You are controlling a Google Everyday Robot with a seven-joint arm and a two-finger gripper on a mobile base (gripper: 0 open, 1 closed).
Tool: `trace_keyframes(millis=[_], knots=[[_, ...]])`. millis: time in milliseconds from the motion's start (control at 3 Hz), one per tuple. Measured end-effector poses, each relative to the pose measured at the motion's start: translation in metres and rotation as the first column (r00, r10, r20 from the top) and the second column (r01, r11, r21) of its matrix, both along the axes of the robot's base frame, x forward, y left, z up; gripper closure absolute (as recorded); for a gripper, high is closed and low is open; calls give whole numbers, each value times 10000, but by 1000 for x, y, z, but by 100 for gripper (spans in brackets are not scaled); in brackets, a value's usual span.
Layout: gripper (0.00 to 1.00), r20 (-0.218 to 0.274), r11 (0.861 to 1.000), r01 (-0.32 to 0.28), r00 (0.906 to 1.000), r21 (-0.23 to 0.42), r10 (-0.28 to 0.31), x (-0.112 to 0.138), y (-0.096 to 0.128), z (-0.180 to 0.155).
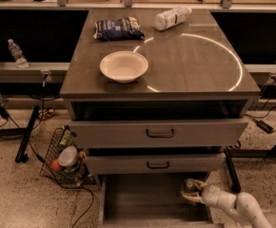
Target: Place water bottle into bottom drawer
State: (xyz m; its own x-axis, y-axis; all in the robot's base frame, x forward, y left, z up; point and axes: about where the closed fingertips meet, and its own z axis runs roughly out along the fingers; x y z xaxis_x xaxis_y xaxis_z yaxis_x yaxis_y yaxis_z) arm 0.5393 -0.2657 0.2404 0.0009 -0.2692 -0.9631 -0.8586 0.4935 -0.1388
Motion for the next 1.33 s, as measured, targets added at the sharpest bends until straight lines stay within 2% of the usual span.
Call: trace_keyframes(millis=[333, 1000, 1333], knots=[[85, -262, 9994, -344, 9991, 82, 346, 0, 14, -17], [39, -750, 9972, -712, 9945, 248, 728, -13, 29, -35], [17, -752, 9972, -711, 9945, 248, 728, -13, 29, -34]])
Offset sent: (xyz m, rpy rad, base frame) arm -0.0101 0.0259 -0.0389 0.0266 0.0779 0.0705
